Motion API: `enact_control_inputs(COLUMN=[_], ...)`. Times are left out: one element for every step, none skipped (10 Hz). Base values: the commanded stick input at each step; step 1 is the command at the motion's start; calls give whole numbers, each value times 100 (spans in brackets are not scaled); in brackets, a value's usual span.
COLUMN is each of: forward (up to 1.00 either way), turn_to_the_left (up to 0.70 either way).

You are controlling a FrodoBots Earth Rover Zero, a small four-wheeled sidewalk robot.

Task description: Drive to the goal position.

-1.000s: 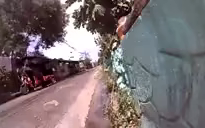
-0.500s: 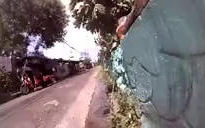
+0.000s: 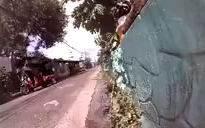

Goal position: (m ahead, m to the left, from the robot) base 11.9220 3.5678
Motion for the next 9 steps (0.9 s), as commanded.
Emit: enact_control_inputs(forward=[0,0,0,0,-70,-70,-70,-70,-70], turn_to_the_left=[0,0,0,0,-27,-27,-27,-27,-27])
